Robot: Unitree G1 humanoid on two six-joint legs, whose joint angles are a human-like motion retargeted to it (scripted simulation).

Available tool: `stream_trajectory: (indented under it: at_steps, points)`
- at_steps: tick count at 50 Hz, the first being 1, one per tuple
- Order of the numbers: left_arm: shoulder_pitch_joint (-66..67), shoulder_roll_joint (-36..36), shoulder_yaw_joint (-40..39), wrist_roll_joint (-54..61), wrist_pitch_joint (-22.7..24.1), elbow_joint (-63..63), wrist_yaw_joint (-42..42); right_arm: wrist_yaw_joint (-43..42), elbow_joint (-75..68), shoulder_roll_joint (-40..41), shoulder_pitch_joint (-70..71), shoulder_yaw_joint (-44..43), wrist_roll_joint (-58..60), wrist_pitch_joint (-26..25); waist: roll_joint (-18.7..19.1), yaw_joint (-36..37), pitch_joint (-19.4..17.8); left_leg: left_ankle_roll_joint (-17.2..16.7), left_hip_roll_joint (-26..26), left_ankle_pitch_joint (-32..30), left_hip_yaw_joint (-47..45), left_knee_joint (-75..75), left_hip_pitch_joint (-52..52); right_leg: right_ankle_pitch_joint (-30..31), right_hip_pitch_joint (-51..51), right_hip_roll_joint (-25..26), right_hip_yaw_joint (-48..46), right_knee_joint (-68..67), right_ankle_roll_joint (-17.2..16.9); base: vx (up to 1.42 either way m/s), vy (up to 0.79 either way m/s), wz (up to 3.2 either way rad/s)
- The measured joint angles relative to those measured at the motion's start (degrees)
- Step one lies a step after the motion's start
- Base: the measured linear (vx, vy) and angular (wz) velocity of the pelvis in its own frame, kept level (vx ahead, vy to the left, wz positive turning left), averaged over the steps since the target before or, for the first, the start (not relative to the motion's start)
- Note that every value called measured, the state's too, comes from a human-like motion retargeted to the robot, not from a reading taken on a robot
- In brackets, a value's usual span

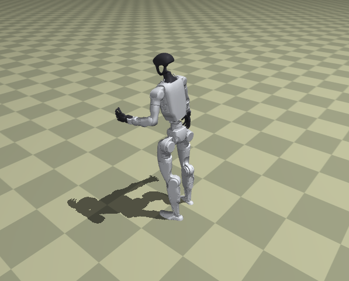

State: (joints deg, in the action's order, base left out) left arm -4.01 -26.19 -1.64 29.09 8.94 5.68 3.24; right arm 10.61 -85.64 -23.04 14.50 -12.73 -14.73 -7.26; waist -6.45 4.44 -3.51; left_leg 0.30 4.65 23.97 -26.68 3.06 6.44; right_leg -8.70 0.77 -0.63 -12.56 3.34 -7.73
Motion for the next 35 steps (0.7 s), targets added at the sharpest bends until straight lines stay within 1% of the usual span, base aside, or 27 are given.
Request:
stream_trajectory:
  at_steps: [3,7,14,18,20,22,23,25,28,30,33,35]
  points:
    - [-1.41,0.56,-0.07,0.27,0.49,-0.52,-0.15,0.89,-0.09,0.26,0.59,0.43,-1.04,0.01,-1.43,0.52,-1.07,0.26,-0.35,-0.64,1.34,0.04,-1.48,1.02,-0.99,-0.52,-1.2,-0.39,0.28,-0.15,0.11,0.48]
    - [-3.41,0.88,0.09,0.73,0.79,-0.95,0.04,2.11,-0.01,-0.11,1.64,1.13,-2.03,-0.1,-3.15,0.94,-2.69,0.39,-0.58,-1.7,2.98,0.09,-3.69,1.04,-4.04,-1.37,-2.72,-4.13,0.81,-0.15,0.1,0.46]
    - [-6.19,0.57,0.63,1.01,0.17,-1.28,1.4,4.2,0.63,-1.98,3.18,2.16,-1.98,-0.15,-5.59,0.62,-5.13,0.14,-0.95,-3.86,5.41,0.13,-8.7,-0.01,-12.68,-3.36,-3.94,-14.9,1.8,-0.12,0.09,0.44]
    - [-6.95,0.27,1.0,0.59,-0.64,-1.86,2.68,5.44,1.14,-2.96,3.44,2.61,-1.24,-0.12,-6.4,-0.13,-5.63,-0.31,-1.39,-5.19,6.98,0.24,-12.29,0.58,-17.32,-3.62,-2.63,-17.47,1.68,-0.08,0.06,0.5]
    - [-7.13,0.17,1.17,0.05,-1.06,-2.31,3.15,5.99,1.39,-3.33,3.33,2.81,-0.74,-0.15,-6.52,-0.57,-5.55,-0.56,-1.55,-5.88,7.84,0.3,-14.11,1.25,-19.08,-3.3,-1.48,-17.15,1.45,-0.07,0.04,0.53]
    - [-4.36,1.56,1.92,-1.32,-1.16,-3.97,3.64,5.76,2.15,-2.31,0.48,3.02,-0.1,0.5,-7.15,-1.01,-3.52,-0.6,-2.53,-7.86,8.42,1.61,-16.11,1.62,-22.09,-4.07,-0.21,-18.16,1.34,-0.06,0.03,0.53]
    - [-5.55,0.63,1.8,-1.42,-1.67,-3.94,3.87,6.25,2.23,-3.2,1.42,3.19,0.24,0.13,-6.81,-1.35,-3.73,-0.79,-2.21,-7.27,8.99,0.85,-17.12,1.91,-22.24,-3.37,0.2,-17.07,1.24,-0.03,0.03,0.5]
    - [-3.7,1.76,2.61,-2.58,-1.84,-5.17,4.65,6.24,2.54,-2.35,-0.68,3.41,0.89,0.44,-6.91,-1.74,-1.95,-0.95,-2.72,-9.02,9.62,1.86,-19.11,2.74,-24.48,-3.72,0.86,-17.04,1.35,-0.04,0.02,0.52]
    - [-3.13,1.76,3.48,-3.64,-2.74,-6.35,6.08,6.74,2.82,-2.46,-1.89,3.91,1.82,0.31,-6.55,-2.53,0.11,-1.2,-2.92,-9.76,10.8,1.88,-22.01,3.16,-26.93,-3.64,1.34,-16.9,1.72,-0.02,0.02,0.49]
    - [-5.94,0.12,3.51,-3.49,-3.75,-5.46,7.15,7.92,2.05,-4.12,0.21,4.39,2.47,-0.57,-5.55,-2.81,-1.02,-1.59,-2.13,-8.7,11.63,0.74,-22.27,3.51,-25.65,-2.46,1.47,-15.12,1.78,0.0,0.02,0.4]
    - [-3.94,1.46,5.02,-4.91,-4.05,-6.47,9.17,8.2,1.67,-2.98,-2.42,4.69,3.25,-0.2,-5.35,-3.2,0.9,-1.77,-2.89,-10.45,12.78,1.87,-23.5,3.5,-27.31,-3.3,1.39,-16.23,2.47,-0.02,0.01,0.51]
    - [-6.7,-0.14,5.05,-4.79,-5.05,-5.43,10.5,9.5,0.84,-4.65,-0.38,5.17,3.85,-1.02,-4.36,-3.47,-0.45,-2.16,-2.2,-9.21,13.48,0.74,-23.07,3.32,-25.74,-2.3,1.56,-15.27,2.63,0.01,0.02,0.39]
